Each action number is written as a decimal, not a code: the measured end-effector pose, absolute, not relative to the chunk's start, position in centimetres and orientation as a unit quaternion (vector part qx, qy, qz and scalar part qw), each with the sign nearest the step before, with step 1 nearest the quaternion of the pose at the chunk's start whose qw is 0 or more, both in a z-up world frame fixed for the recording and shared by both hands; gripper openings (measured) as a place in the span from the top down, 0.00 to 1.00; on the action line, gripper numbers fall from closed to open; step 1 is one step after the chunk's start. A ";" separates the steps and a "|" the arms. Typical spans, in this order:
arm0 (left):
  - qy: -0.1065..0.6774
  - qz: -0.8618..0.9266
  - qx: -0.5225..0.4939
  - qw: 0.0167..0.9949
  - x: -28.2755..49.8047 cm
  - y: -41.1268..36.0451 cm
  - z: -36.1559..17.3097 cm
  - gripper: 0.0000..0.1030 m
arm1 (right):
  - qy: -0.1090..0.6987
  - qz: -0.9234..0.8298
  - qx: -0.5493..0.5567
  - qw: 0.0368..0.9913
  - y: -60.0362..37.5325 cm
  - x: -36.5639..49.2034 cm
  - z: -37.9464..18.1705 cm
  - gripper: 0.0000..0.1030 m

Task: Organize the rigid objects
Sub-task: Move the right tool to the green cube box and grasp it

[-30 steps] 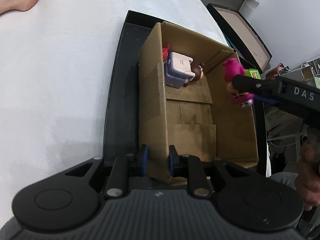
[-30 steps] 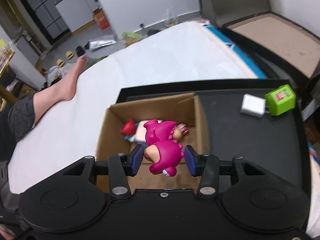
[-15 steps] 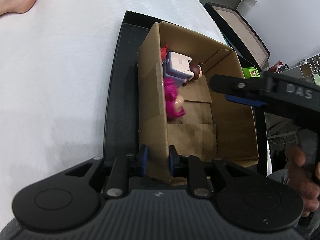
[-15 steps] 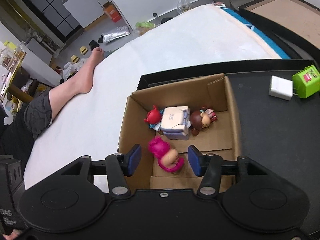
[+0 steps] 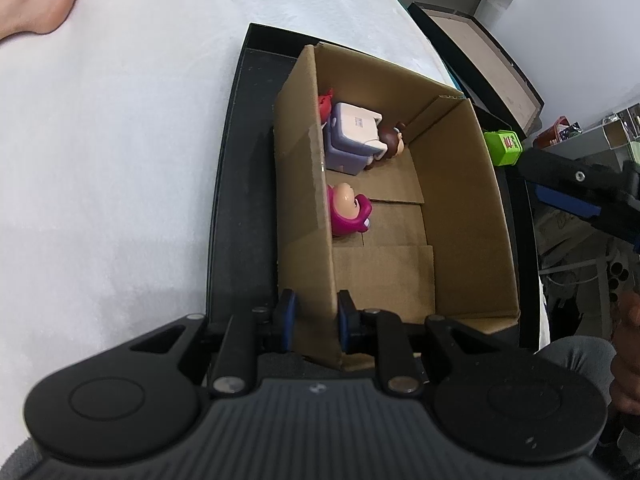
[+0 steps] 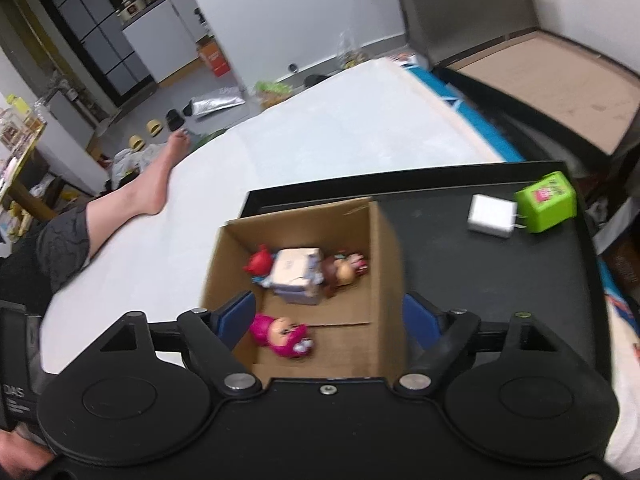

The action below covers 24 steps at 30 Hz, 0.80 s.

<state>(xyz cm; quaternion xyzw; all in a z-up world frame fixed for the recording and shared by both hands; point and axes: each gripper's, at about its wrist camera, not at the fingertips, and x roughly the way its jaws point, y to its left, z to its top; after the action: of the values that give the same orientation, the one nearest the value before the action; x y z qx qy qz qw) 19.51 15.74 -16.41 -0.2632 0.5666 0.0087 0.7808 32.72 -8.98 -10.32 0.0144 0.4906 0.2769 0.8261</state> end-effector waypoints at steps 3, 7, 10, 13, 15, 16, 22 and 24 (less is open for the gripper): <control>0.569 0.011 -0.262 0.780 19.6 15.8 -16.4 0.81 | 0.485 0.262 0.018 0.834 -10.4 32.8 -10.5 0.18; 0.570 0.015 -0.254 0.781 19.6 15.4 -16.2 0.81 | 0.482 0.243 0.027 0.842 -12.4 33.2 -10.9 0.17; 0.571 0.016 -0.244 0.784 19.5 15.0 -15.9 0.81 | 0.482 0.234 0.033 0.844 -13.8 33.5 -11.2 0.17; 0.571 0.019 -0.239 0.785 19.5 14.9 -15.7 0.82 | 0.478 0.229 0.036 0.847 -14.8 33.8 -11.2 0.16; 0.572 0.021 -0.236 0.785 19.5 14.8 -15.7 0.82 | 0.477 0.227 0.040 0.848 -15.5 34.0 -11.3 0.16; 0.574 0.023 -0.235 0.784 19.5 14.8 -15.7 0.82 | 0.476 0.225 0.041 0.849 -15.8 34.1 -11.4 0.16; 0.578 0.037 -0.223 0.784 19.6 14.1 -15.4 0.84 | 0.477 0.221 0.046 0.850 -17.6 34.7 -12.3 0.16; 0.579 0.043 -0.223 0.783 19.7 14.0 -15.4 0.84 | 0.478 0.219 0.047 0.849 -18.2 35.0 -12.6 0.16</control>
<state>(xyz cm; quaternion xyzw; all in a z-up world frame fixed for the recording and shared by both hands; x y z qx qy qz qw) 19.65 14.04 -15.40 -0.2231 0.5793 0.0431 0.7828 35.01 -18.21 -12.64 0.0472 0.4781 0.2194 0.8492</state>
